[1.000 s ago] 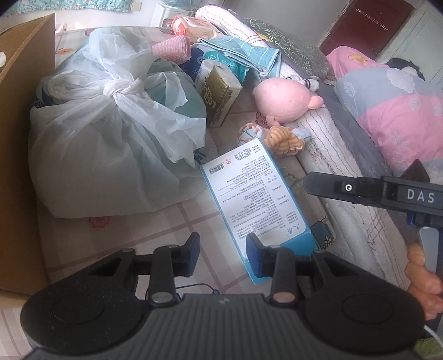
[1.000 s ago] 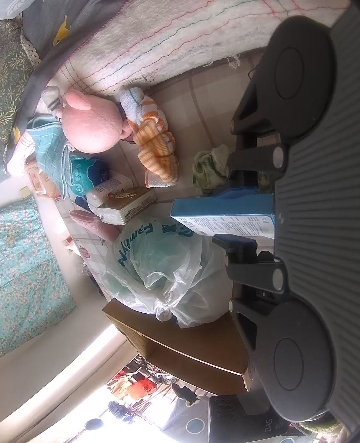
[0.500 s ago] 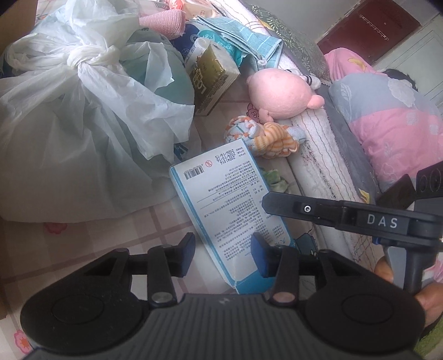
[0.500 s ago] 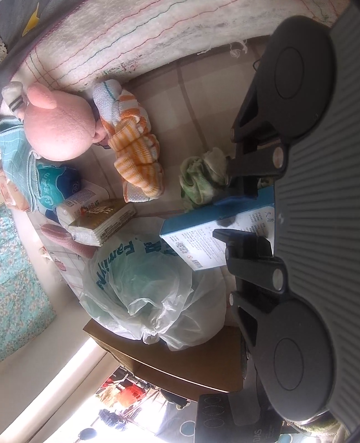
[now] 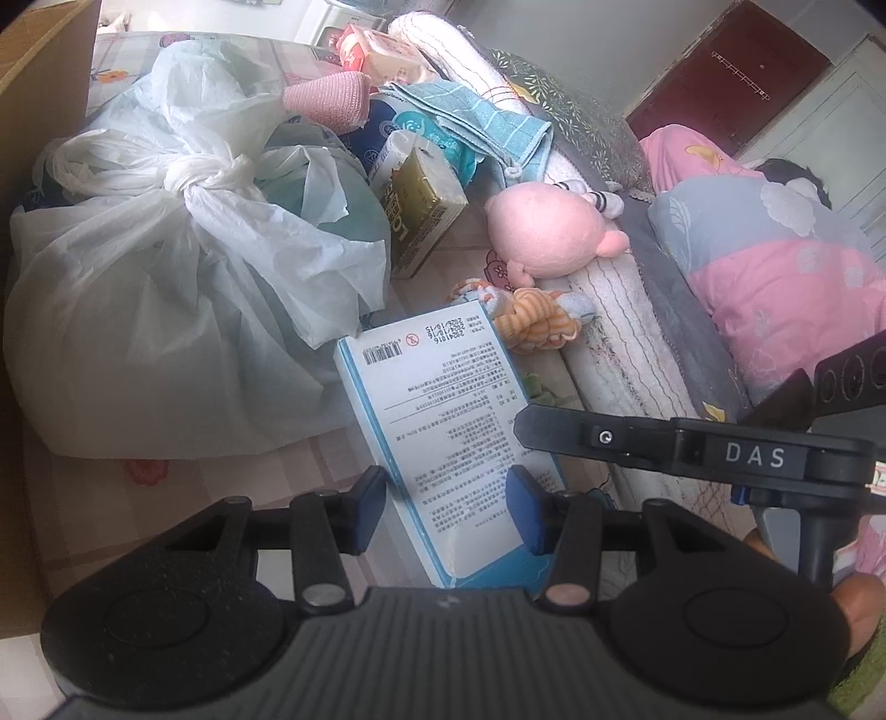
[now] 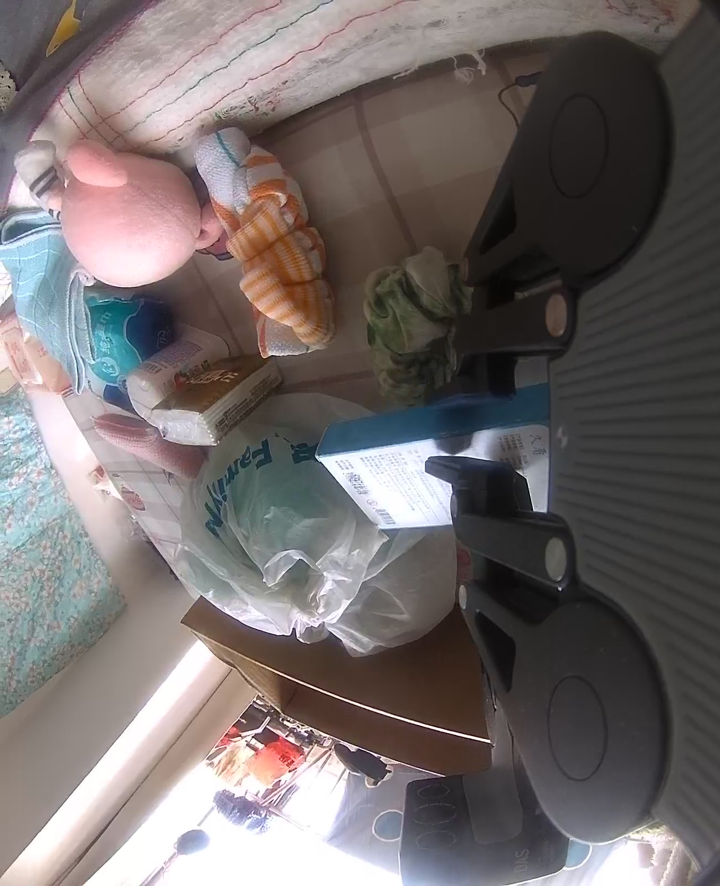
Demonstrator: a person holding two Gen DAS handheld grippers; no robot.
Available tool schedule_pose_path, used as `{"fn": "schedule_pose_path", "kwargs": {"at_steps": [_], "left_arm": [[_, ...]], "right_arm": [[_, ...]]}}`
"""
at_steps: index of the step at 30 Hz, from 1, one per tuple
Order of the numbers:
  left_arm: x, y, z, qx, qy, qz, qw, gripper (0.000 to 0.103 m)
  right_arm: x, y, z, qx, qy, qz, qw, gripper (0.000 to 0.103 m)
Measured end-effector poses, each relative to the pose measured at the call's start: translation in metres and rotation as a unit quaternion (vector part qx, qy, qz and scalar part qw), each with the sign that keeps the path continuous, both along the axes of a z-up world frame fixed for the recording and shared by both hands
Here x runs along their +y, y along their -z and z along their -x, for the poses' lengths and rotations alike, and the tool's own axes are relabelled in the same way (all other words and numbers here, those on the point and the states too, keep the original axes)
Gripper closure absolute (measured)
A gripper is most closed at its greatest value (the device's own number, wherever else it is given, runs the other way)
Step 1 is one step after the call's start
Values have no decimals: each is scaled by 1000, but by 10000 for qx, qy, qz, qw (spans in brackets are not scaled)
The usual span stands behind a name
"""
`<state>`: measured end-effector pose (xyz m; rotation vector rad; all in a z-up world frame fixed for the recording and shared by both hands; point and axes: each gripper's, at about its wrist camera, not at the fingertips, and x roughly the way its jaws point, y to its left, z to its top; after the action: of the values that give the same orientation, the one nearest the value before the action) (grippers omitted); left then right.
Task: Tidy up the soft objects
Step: 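Lift the medicine box with the left tool and carry it toward the cardboard box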
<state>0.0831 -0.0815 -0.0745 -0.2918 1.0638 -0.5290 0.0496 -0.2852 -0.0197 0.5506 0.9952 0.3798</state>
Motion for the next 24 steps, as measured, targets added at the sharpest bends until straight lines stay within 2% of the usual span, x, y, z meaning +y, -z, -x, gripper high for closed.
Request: {"fn": "schedule_pose_path", "kwargs": {"at_steps": [7, 14, 19, 24], "left_arm": [[17, -28, 25, -374, -94, 143, 9992, 55], [44, -59, 53, -674, -244, 275, 9970, 55], [85, -91, 62, -981, -627, 233, 9929, 55], [132, -122, 57, -1254, -1139, -55, 9855, 54]], "right_arm": [[6, -23, 21, -219, 32, -186, 9996, 86], [29, -61, 42, -761, -86, -273, 9967, 86], [65, -88, 28, -1131, -435, -440, 9917, 86], [120, -112, -9, -1383, -908, -650, 9841, 86]]}}
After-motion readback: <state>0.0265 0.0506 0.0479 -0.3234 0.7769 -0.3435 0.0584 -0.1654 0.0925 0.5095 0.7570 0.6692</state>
